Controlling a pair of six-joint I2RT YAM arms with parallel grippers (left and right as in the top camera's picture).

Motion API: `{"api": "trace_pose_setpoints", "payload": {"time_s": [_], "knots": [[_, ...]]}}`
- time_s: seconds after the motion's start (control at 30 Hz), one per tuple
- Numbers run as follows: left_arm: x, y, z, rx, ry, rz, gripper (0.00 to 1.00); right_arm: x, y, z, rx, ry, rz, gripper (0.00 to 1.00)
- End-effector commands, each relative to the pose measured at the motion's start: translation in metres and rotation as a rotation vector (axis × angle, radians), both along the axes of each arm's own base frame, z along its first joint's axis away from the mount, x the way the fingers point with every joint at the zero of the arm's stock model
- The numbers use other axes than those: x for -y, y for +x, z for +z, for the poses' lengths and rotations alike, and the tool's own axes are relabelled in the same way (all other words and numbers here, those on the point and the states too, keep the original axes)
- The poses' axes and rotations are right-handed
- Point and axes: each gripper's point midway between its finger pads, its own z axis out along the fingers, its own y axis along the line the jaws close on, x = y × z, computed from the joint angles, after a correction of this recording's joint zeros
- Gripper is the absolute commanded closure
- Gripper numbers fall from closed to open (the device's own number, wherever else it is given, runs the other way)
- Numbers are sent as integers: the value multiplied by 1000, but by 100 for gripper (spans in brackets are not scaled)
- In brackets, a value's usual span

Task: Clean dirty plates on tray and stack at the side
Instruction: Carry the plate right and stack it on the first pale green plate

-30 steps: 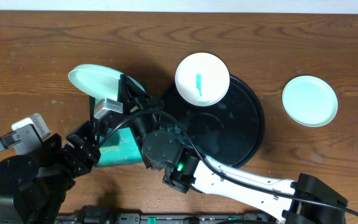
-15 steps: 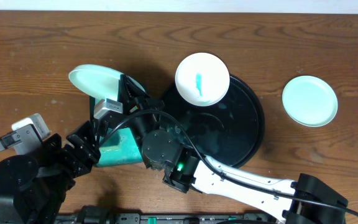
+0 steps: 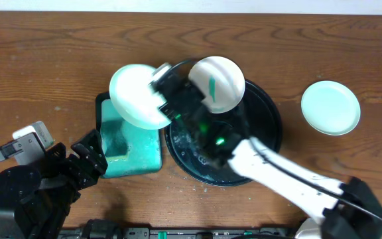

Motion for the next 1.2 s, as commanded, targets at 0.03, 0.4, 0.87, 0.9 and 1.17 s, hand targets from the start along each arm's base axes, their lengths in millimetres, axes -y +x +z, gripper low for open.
{"api": "trace_pose_setpoints", "payload": {"time_s": [0.03, 0.4, 0.87, 0.9, 1.17], "knots": [[-1, 0, 3, 9, 6, 2, 21, 77, 28, 45, -174, 388, -134, 99], [-1, 0, 3, 9, 6, 2, 21, 422, 22, -60, -595, 654, -1093, 99], [-1, 0, 3, 8, 6, 2, 21, 522, -42, -195, -955, 631, -1498, 83], [-1, 0, 3, 9, 6, 2, 21, 520, -38, -196, -956, 641, -1485, 59], [-1, 0, 3, 8, 6, 2, 20, 399, 43, -101, -782, 699, -655, 43]]}}
